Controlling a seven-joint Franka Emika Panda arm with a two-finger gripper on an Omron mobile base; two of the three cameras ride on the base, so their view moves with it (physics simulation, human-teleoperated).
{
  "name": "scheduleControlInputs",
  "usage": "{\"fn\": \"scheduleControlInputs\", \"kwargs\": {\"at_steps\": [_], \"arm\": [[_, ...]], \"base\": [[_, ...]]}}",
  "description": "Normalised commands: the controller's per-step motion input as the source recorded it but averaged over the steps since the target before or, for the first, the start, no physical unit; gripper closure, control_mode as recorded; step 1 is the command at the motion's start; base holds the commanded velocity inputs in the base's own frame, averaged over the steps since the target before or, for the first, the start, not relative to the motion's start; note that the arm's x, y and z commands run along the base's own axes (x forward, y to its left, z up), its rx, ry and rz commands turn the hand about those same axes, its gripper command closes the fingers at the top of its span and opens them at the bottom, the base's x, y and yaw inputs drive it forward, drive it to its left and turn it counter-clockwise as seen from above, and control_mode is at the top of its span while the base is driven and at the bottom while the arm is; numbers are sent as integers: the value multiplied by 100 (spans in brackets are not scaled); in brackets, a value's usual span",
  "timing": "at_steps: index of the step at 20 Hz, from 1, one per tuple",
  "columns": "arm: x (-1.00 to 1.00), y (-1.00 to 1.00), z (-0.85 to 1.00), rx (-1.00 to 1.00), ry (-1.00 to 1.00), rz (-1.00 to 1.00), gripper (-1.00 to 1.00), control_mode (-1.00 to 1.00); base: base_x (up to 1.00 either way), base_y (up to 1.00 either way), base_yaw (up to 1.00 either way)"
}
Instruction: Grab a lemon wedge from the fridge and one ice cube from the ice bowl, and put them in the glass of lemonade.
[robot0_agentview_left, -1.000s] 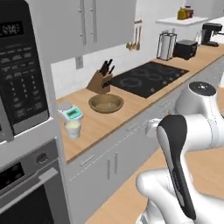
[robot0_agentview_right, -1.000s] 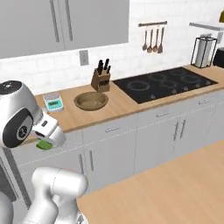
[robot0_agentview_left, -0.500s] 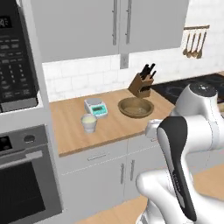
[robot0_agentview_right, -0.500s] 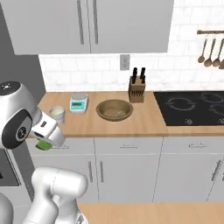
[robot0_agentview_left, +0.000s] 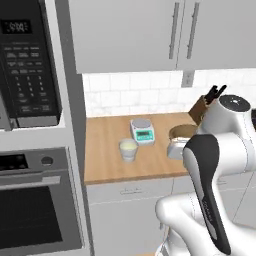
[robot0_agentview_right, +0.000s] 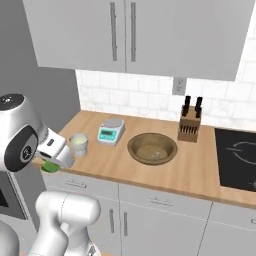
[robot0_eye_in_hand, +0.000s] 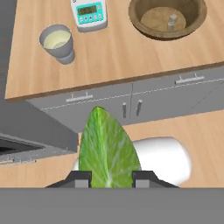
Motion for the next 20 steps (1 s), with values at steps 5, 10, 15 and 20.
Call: {"fn": "scheduleControlInputs", "kwargs": {"at_steps": [5,10,15,20], "arm": [[0,0,0,0,0,0,100,100],[0,0,0,0,0,0,100,100],[0,0,0,0,0,0,100,100],[0,0,0,0,0,0,100,100]], "base": [[56,-33,2],[26,-47,0],[48,-23,0],[60,0,0]]}}
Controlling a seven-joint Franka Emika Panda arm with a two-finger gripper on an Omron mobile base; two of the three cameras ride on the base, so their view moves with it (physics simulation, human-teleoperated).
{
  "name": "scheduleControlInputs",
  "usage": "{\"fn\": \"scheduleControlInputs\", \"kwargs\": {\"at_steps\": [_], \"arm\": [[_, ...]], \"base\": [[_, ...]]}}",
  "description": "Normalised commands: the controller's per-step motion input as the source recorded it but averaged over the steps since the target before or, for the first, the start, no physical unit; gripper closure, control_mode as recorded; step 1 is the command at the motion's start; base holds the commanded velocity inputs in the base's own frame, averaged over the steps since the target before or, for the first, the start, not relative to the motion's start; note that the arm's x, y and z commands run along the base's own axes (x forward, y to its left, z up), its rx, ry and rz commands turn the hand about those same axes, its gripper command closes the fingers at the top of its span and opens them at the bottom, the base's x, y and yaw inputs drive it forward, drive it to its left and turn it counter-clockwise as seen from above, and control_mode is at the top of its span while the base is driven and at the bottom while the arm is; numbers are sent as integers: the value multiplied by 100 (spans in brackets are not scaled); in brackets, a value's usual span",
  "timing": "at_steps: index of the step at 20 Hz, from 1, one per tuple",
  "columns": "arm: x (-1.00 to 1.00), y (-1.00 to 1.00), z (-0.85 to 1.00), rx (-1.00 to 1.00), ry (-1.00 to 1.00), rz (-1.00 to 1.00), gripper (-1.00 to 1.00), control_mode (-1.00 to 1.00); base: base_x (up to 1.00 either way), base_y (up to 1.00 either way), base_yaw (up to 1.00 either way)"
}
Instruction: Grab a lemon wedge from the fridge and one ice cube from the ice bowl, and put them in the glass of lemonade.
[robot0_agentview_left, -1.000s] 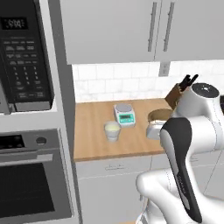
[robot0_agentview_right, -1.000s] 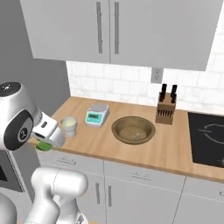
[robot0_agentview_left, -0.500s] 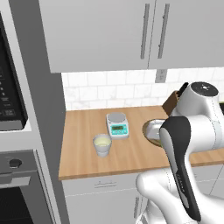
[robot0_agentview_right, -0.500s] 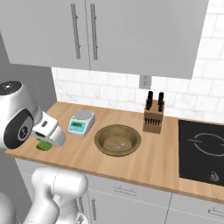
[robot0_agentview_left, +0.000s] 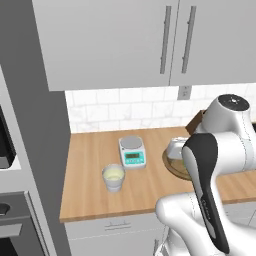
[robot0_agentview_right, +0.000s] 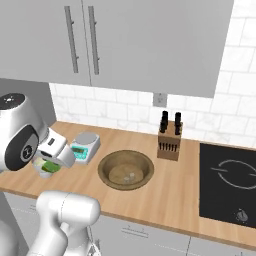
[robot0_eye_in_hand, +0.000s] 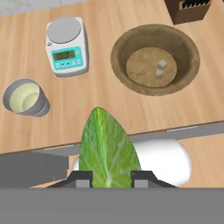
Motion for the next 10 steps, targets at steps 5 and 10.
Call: {"fn": "scheduleControlInputs", "kwargs": {"at_steps": [5,10], "arm": [[0,0,0,0,0,0,100,100],[0,0,0,0,0,0,100,100]], "base": [[17,0,0],[0,0,0]]}}
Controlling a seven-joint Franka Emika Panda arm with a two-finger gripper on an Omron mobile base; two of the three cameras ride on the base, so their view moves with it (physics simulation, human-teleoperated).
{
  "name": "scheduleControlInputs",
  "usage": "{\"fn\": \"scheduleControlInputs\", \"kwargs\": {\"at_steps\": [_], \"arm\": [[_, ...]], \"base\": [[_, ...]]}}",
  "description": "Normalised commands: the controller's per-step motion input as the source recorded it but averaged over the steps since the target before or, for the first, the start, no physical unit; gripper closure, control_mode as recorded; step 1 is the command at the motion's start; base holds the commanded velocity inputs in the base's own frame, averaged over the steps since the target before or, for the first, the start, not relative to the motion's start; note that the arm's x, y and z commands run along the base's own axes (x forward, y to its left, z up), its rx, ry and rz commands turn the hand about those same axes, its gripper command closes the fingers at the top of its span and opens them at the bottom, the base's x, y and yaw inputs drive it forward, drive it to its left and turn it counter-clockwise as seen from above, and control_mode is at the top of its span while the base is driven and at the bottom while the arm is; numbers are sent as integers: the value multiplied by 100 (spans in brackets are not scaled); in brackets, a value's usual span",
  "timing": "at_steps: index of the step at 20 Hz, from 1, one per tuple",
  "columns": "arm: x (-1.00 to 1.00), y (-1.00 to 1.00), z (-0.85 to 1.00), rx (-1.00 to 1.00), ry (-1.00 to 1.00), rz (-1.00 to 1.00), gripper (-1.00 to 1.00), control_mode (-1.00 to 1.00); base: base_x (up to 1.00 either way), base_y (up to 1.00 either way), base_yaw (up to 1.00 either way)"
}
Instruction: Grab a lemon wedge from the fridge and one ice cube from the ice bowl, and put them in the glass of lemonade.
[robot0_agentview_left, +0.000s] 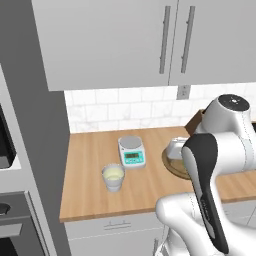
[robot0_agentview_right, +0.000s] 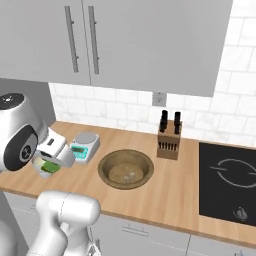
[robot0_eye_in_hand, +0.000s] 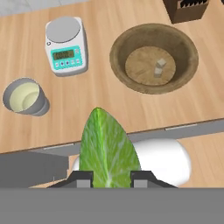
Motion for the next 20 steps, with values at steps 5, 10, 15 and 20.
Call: {"fn": "scheduleControlInputs", "kwargs": {"at_steps": [5,10,15,20], "arm": [[9,10,-1,1,-2,8,100,-100],[81,76,-18,5,-1,27,100,-100],[81,57,-14,0,6,23,100,-100],[84,82,-57,-13,17,5,100,-100]], "base": [[0,0,0],[0,0,0],[0,0,0],[0,0,0]]}}
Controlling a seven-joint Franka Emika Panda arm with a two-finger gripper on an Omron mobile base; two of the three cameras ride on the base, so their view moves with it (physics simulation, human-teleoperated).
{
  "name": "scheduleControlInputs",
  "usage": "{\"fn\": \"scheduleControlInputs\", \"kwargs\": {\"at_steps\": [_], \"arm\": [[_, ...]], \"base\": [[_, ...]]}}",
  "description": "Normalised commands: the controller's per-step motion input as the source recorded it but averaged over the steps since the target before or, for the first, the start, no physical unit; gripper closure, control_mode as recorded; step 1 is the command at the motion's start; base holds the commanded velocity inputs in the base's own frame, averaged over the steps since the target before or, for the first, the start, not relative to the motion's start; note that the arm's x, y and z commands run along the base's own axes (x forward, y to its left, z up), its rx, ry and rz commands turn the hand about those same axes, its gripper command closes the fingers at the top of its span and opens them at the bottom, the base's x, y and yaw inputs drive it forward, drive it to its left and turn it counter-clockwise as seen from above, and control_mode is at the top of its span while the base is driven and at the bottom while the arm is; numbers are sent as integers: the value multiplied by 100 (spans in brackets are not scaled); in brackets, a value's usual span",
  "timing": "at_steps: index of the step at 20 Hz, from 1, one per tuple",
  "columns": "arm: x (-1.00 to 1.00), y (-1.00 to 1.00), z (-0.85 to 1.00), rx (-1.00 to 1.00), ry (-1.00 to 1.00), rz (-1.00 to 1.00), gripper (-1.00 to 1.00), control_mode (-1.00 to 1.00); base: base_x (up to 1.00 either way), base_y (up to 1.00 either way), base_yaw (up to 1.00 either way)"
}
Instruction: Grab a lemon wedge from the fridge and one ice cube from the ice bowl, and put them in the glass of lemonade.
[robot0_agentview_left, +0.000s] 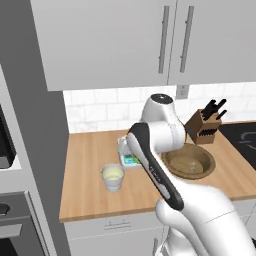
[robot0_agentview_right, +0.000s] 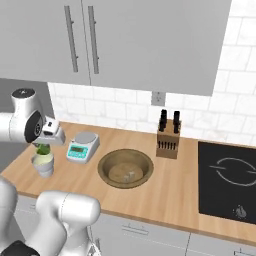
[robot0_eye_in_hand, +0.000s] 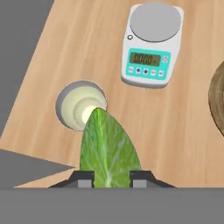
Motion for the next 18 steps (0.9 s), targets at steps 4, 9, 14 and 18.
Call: {"fn": "scheduleControlInputs", "kwargs": {"at_steps": [4,9,14,18], "arm": [[41,51,-63,-14,5,7,100,-100],[47,3,-77,-10,11,7,100,-100],[21,1,-12,-4,8,1,100,-100],[20,9,1,0,0,-3,100,-100]], "base": [[0,0,0],[0,0,0],[0,0,0],[0,0,0]]}}
